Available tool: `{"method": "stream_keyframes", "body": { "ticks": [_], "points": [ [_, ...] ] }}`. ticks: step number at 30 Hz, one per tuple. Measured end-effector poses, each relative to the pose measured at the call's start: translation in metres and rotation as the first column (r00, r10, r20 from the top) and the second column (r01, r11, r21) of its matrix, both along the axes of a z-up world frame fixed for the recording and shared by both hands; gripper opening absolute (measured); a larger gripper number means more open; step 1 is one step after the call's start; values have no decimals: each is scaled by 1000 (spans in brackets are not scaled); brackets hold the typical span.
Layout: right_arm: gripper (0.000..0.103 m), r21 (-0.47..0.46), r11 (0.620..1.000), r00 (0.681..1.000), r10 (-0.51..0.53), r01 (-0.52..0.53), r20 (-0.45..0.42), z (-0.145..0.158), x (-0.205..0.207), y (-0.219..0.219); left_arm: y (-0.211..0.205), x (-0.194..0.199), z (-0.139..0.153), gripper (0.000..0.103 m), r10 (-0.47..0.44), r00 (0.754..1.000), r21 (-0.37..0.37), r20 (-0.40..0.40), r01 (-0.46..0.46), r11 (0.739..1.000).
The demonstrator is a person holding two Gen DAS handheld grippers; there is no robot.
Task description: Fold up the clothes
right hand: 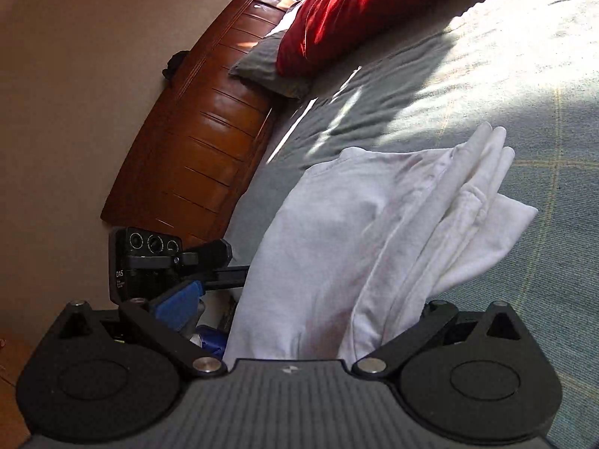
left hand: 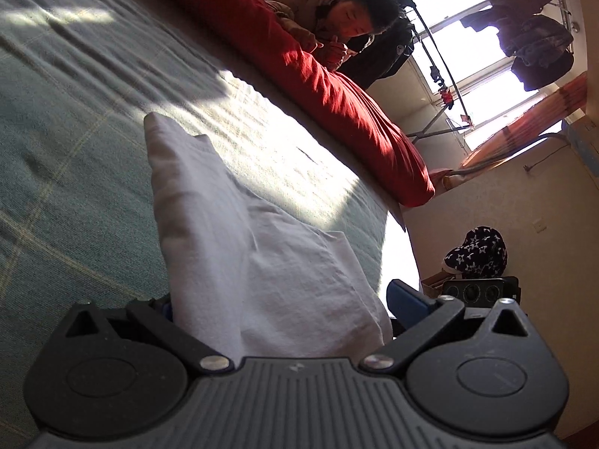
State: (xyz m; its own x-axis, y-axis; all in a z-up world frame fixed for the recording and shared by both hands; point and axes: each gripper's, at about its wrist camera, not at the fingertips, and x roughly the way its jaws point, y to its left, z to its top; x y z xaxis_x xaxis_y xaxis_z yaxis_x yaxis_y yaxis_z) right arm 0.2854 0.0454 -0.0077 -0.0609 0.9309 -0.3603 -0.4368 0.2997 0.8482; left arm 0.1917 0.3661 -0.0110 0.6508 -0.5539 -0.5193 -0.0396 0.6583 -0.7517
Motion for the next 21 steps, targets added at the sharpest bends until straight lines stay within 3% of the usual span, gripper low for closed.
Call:
{"method": "stream_keyframes", "body": {
  "ticks": [11,21],
  "points": [
    [103,-3,995,993,98,-98,65,-15,19,131,112,5,-20,102,148,989,9,1,-148,989],
    [103,-68,986,973,163,-154,164,-32,8,200,169,23,-46,102,234,972,6,-18,-233,972]
  ]
}}
